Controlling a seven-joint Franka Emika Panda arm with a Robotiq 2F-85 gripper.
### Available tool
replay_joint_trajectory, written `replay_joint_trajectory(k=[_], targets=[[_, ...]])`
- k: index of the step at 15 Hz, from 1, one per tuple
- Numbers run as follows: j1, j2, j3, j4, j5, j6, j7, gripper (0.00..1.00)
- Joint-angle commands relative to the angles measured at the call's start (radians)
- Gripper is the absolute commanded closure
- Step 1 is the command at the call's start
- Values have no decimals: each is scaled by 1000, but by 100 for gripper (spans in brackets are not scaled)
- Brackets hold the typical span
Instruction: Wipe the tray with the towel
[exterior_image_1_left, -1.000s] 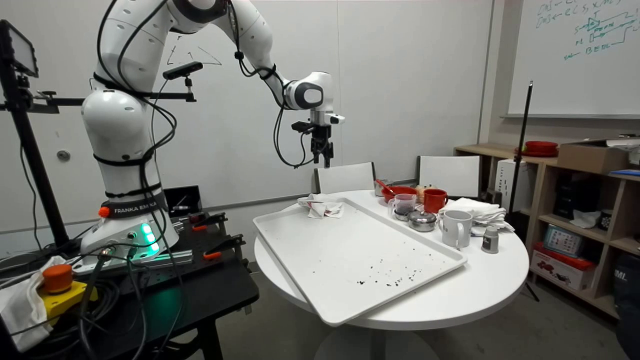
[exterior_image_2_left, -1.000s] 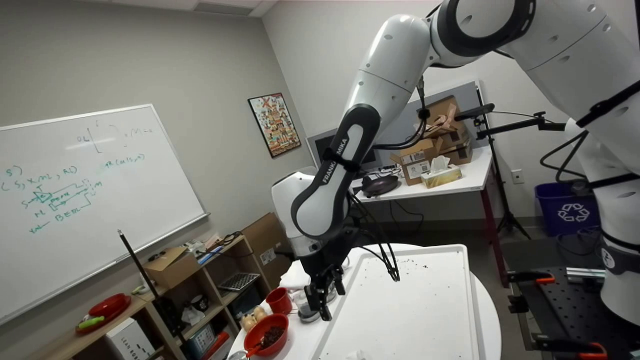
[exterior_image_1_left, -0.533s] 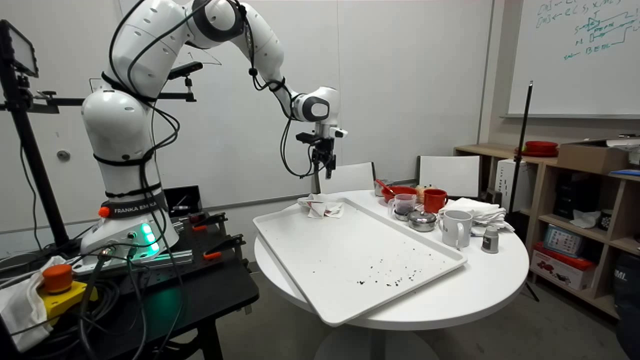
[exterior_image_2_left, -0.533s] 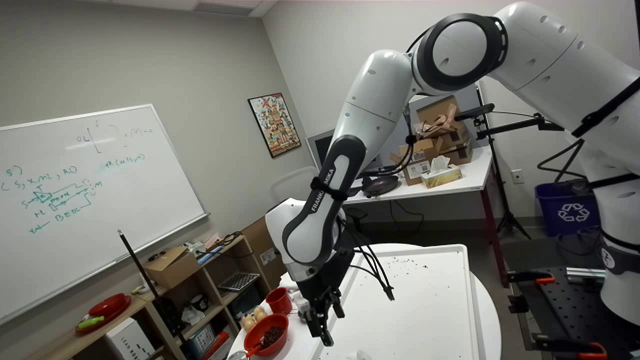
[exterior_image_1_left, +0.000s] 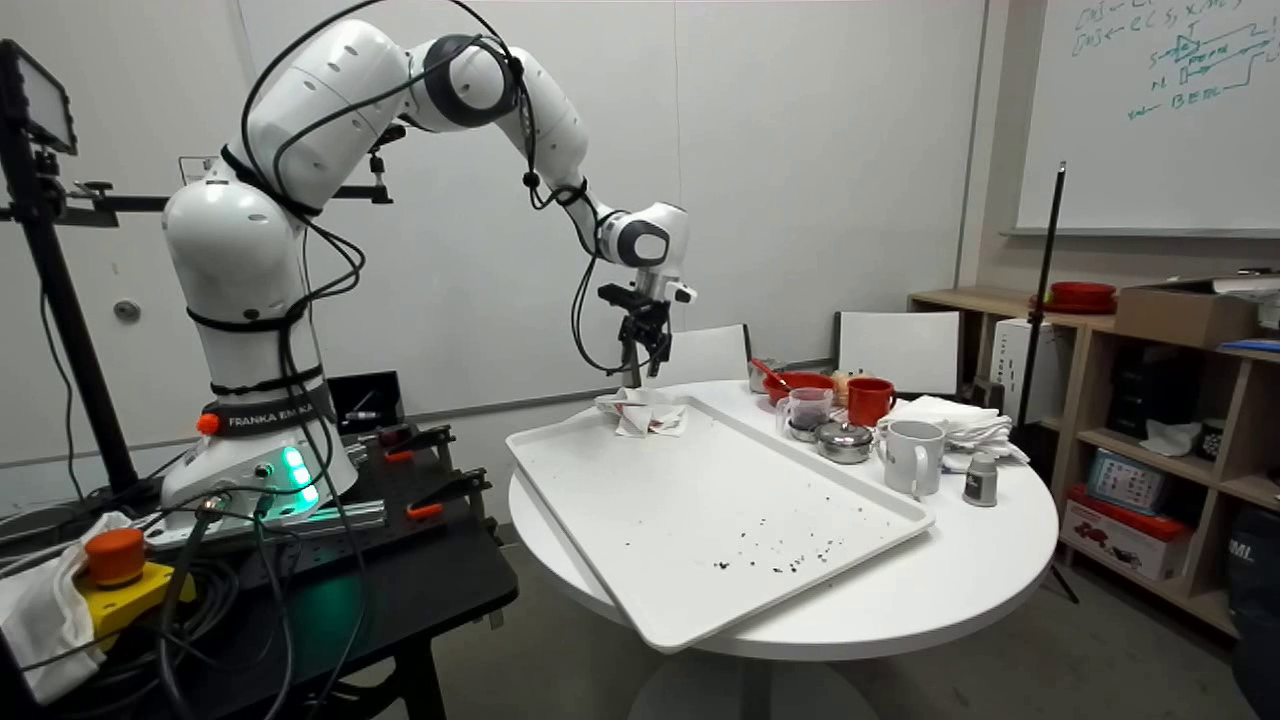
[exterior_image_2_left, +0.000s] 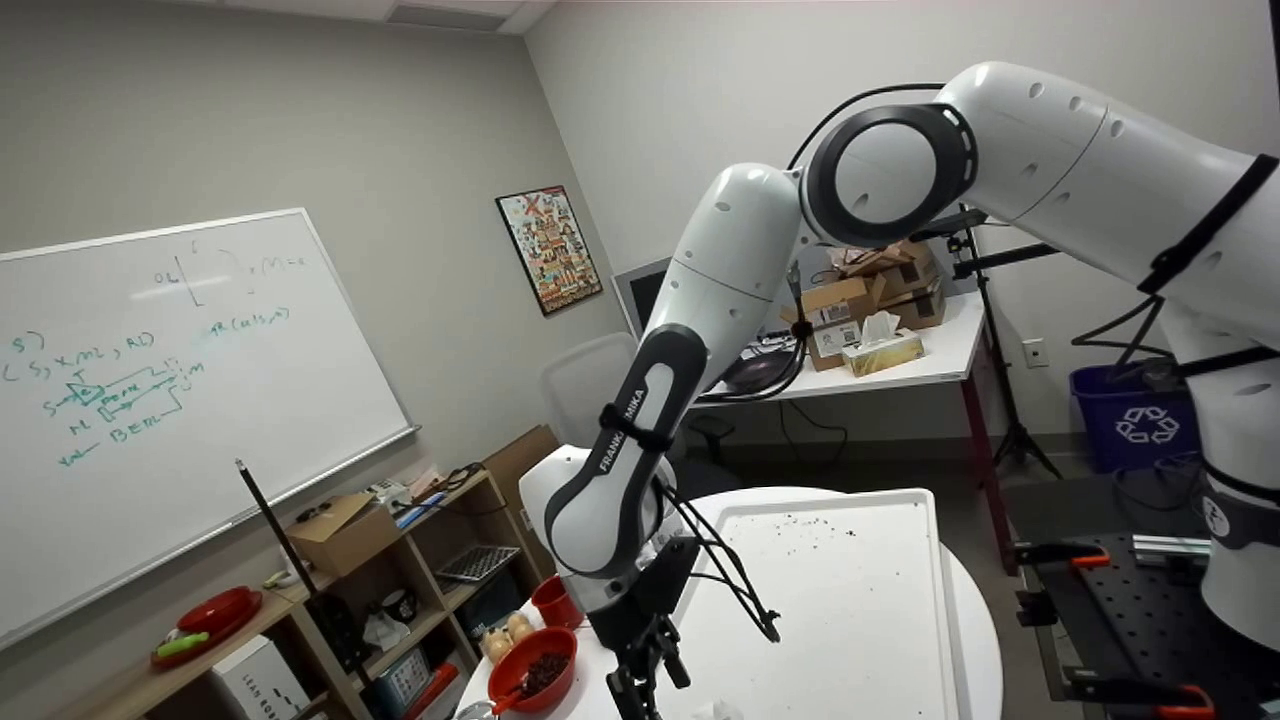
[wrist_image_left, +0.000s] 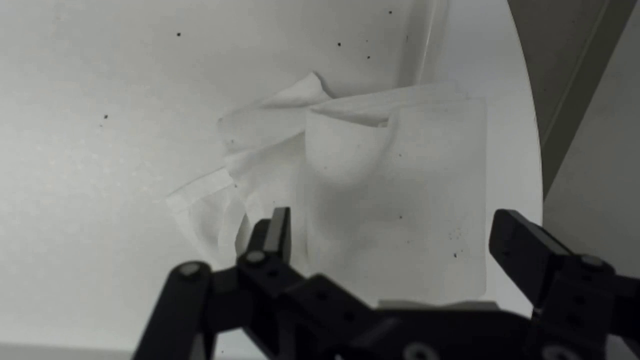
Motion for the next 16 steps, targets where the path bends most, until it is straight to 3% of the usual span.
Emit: replay_joint_trajectory(k=[1, 16], targets=[[-19, 70, 9, 77, 41, -37, -26, 0], [13, 203, -14, 149, 24, -33, 37, 0]])
